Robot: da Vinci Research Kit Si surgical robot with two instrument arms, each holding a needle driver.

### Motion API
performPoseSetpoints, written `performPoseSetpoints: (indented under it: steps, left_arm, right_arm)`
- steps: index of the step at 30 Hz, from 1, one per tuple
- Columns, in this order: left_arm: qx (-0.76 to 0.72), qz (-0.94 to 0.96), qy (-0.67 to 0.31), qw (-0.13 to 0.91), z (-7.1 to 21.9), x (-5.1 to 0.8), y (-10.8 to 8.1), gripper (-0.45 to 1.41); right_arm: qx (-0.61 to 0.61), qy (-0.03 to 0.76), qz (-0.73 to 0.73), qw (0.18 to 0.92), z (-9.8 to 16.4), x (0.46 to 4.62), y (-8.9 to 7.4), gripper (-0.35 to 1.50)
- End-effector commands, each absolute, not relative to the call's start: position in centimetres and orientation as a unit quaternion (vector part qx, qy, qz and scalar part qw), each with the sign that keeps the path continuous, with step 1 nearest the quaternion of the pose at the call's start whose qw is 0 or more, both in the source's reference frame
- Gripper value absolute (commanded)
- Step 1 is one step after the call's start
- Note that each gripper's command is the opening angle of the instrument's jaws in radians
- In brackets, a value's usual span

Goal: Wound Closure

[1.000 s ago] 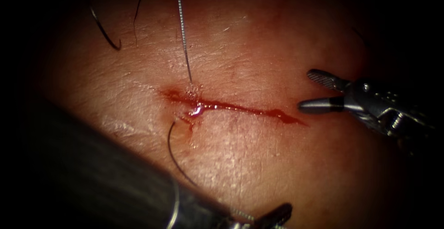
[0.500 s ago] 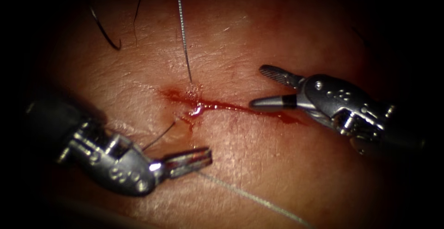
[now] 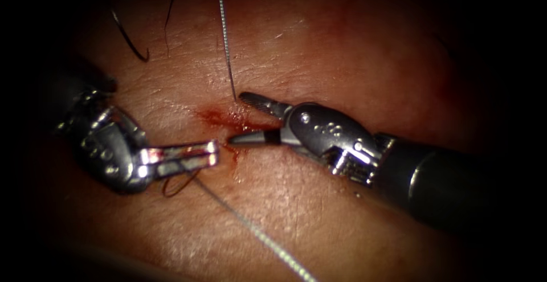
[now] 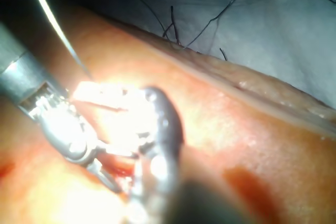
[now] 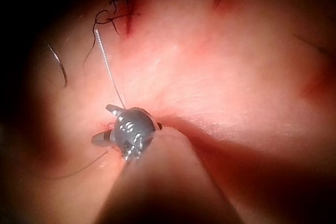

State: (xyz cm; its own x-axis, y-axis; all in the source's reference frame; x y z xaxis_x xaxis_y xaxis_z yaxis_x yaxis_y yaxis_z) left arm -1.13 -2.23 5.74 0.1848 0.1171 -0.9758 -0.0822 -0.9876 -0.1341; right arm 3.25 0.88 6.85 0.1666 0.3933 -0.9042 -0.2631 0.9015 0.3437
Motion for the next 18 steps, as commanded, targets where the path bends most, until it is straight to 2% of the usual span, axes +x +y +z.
performPoseSetpoints:
  steps: [1, 12, 18]
  left_arm:
    - [-0.771, 0.631, -0.012, 0.083, 5.77, -1.13, -2.28, -0.45]
    - [-0.785, 0.611, -0.016, 0.099, 5.97, -1.17, -2.10, -0.45]
    - [-0.791, 0.603, -0.023, 0.104, 6.24, -1.30, -1.91, -0.45]
  right_arm:
    - [0.053, 0.611, 0.216, 0.760, 6.90, 3.45, 0.84, 1.27]
    - [0.086, 0.633, 0.184, 0.747, 7.08, 4.03, 0.66, 1.23]
    - [0.156, 0.659, 0.125, 0.725, 7.08, 4.15, 0.56, 0.98]
